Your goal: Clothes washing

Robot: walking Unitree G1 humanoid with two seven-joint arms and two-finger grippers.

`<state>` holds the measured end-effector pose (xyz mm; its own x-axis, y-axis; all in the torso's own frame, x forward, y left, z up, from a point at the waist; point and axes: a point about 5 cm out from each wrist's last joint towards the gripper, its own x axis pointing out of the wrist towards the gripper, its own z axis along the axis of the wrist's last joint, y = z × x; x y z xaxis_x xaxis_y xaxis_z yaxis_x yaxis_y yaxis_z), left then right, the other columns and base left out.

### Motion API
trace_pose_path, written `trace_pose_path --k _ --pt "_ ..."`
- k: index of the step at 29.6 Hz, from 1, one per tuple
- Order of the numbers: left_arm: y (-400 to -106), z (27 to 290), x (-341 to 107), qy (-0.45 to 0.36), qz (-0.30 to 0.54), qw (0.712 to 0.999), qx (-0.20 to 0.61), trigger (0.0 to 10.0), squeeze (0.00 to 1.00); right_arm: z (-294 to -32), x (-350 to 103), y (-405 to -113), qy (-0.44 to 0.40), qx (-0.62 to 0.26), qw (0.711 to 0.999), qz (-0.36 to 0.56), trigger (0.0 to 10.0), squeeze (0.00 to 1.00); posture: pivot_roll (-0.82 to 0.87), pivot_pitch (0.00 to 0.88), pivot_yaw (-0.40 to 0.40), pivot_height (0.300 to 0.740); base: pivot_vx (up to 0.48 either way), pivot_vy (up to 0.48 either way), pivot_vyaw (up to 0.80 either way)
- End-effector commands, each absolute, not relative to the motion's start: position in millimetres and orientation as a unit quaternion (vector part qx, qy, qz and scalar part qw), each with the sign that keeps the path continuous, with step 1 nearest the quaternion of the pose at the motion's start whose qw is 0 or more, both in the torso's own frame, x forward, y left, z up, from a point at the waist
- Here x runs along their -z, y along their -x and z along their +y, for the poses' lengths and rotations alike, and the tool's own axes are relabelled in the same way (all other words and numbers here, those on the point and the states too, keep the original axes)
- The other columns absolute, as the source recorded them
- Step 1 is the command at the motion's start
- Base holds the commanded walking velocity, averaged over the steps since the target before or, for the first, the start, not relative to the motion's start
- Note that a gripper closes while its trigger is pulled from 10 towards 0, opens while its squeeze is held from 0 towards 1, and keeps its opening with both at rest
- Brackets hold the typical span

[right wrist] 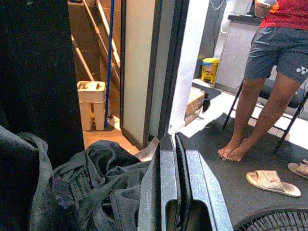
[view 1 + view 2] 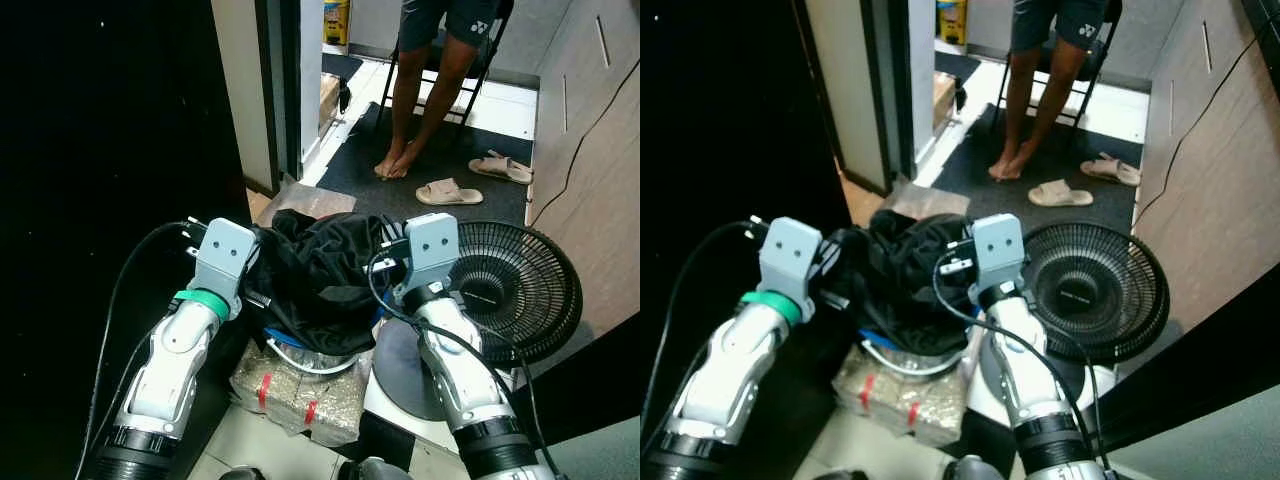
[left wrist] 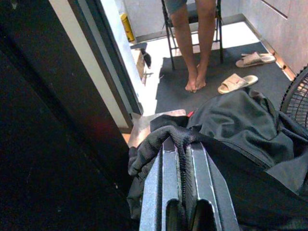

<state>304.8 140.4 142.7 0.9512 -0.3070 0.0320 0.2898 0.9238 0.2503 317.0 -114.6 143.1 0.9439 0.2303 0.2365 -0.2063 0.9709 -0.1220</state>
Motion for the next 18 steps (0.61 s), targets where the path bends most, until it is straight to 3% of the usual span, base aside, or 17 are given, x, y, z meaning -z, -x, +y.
trace_pose_path --k 1,18 --pt "-303.2 143.2 -136.0 -0.124 -0.019 0.98 0.153 10.0 0.0 -114.8 -139.9 -315.0 0.051 -0.111 0.986 -0.118 10.0 0.0 -0.03 0.0 0.044 0.74 0.0 0.0 0.0" --pt "-303.2 143.2 -136.0 -0.124 -0.019 0.98 0.153 10.0 0.0 -114.8 -139.9 -315.0 0.051 -0.111 0.986 -0.118 10.0 0.0 -0.03 0.0 0.044 0.74 0.0 0.0 0.0"
